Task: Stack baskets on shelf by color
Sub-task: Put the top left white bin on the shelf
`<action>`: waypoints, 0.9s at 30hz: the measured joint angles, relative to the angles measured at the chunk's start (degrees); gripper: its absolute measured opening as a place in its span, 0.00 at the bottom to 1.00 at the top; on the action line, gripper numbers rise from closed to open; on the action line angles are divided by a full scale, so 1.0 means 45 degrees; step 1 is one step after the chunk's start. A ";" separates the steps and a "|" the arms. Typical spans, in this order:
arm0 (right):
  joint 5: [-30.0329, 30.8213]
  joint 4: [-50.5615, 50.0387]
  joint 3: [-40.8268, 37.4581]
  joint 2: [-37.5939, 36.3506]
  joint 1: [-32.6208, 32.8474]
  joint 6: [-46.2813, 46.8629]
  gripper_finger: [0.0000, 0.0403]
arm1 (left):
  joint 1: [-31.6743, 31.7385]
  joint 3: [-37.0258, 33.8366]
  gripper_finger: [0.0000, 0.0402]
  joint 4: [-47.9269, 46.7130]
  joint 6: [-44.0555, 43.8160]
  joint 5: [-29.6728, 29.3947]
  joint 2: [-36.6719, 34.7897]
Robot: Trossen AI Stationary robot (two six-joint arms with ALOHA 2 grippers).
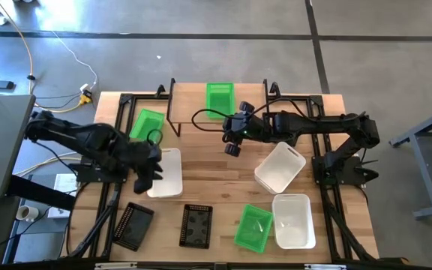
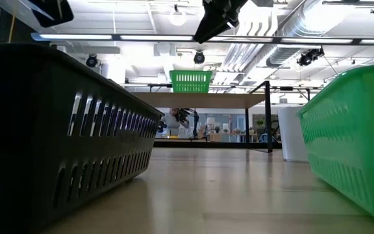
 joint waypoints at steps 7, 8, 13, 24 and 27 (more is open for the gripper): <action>-0.0002 0.0000 0.0000 0.0000 0.0000 0.0000 0.34 | -0.1615 0.0000 0.32 -0.0005 -0.1477 -0.0780 0.0673; -0.0007 0.0000 0.0000 0.0000 0.0000 0.0000 0.34 | -0.1769 0.0000 0.32 -0.0005 -0.1661 -0.0834 0.0775; -0.0017 0.0000 0.0000 0.0000 0.0000 -0.0001 0.34 | -0.2292 0.0000 0.32 -0.0001 -0.2166 -0.0885 0.1386; -0.0027 -0.0091 0.0000 0.0000 0.0000 -0.0005 0.34 | -0.2350 0.0000 0.37 0.0015 -0.3015 -0.0889 0.3194; -0.0031 -0.0298 0.0000 0.0000 0.0000 -0.0005 0.34 | -0.2365 0.0000 0.42 0.0038 -0.2973 -0.0887 0.3873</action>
